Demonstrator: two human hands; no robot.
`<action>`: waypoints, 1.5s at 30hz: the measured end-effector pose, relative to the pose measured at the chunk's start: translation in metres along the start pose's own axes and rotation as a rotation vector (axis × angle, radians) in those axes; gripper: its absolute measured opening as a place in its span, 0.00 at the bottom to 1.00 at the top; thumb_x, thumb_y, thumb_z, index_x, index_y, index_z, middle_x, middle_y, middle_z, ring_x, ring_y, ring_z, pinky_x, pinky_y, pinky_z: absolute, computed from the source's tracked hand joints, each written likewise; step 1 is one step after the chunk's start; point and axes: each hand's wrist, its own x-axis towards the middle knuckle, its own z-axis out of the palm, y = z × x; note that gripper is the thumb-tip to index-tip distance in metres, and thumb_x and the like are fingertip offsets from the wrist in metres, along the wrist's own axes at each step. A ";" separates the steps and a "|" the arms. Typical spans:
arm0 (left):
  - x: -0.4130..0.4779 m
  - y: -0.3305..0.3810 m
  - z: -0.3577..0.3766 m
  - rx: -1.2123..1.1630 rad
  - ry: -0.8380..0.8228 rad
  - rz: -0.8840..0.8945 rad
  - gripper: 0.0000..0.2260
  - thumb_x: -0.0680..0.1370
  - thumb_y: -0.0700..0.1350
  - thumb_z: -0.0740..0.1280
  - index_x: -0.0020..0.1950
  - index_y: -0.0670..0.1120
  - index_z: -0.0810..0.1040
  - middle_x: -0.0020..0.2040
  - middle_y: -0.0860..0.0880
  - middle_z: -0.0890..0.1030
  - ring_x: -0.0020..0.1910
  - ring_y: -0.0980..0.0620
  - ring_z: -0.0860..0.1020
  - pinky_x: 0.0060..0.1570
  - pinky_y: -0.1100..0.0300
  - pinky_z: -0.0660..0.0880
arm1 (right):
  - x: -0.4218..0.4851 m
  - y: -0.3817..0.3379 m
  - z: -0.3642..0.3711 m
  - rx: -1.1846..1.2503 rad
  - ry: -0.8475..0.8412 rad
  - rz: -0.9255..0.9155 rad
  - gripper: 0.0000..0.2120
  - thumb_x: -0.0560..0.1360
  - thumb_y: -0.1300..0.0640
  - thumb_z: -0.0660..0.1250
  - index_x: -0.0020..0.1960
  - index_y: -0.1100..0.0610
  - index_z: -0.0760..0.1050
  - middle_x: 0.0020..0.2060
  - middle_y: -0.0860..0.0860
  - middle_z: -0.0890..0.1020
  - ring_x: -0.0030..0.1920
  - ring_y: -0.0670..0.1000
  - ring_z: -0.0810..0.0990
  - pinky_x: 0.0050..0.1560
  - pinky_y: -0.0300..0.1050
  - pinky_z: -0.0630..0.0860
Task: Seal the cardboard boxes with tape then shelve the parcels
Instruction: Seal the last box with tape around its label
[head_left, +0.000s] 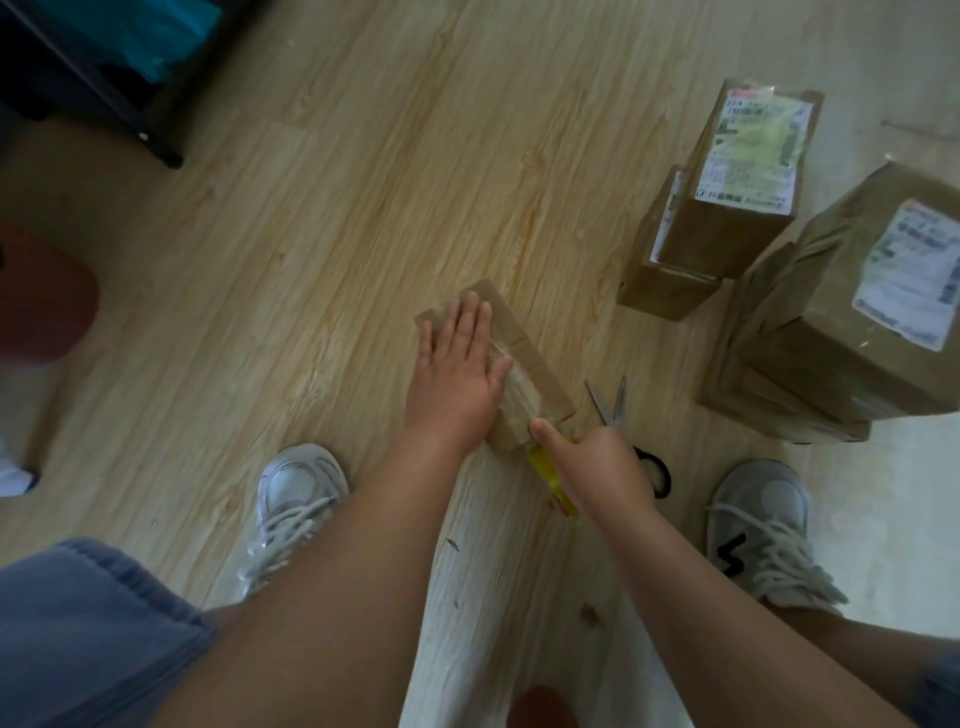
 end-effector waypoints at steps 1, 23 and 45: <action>0.000 -0.001 0.003 0.032 -0.026 -0.010 0.28 0.85 0.56 0.42 0.79 0.46 0.35 0.80 0.49 0.34 0.77 0.53 0.32 0.76 0.50 0.33 | 0.000 0.001 0.002 0.014 0.003 -0.009 0.31 0.75 0.30 0.61 0.34 0.58 0.76 0.29 0.54 0.83 0.33 0.55 0.84 0.42 0.52 0.81; -0.050 0.003 0.000 -0.002 -0.146 0.136 0.24 0.86 0.51 0.43 0.79 0.52 0.36 0.79 0.55 0.33 0.75 0.59 0.30 0.72 0.60 0.28 | 0.004 -0.001 0.001 0.080 -0.047 -0.039 0.27 0.76 0.33 0.64 0.38 0.58 0.76 0.32 0.51 0.80 0.36 0.54 0.81 0.39 0.46 0.74; -0.048 0.014 -0.001 0.137 -0.236 0.107 0.26 0.85 0.54 0.39 0.78 0.47 0.31 0.78 0.50 0.29 0.76 0.53 0.29 0.76 0.51 0.32 | 0.002 0.011 0.001 0.272 -0.170 -0.091 0.17 0.79 0.42 0.66 0.39 0.54 0.75 0.35 0.52 0.80 0.38 0.55 0.82 0.38 0.47 0.79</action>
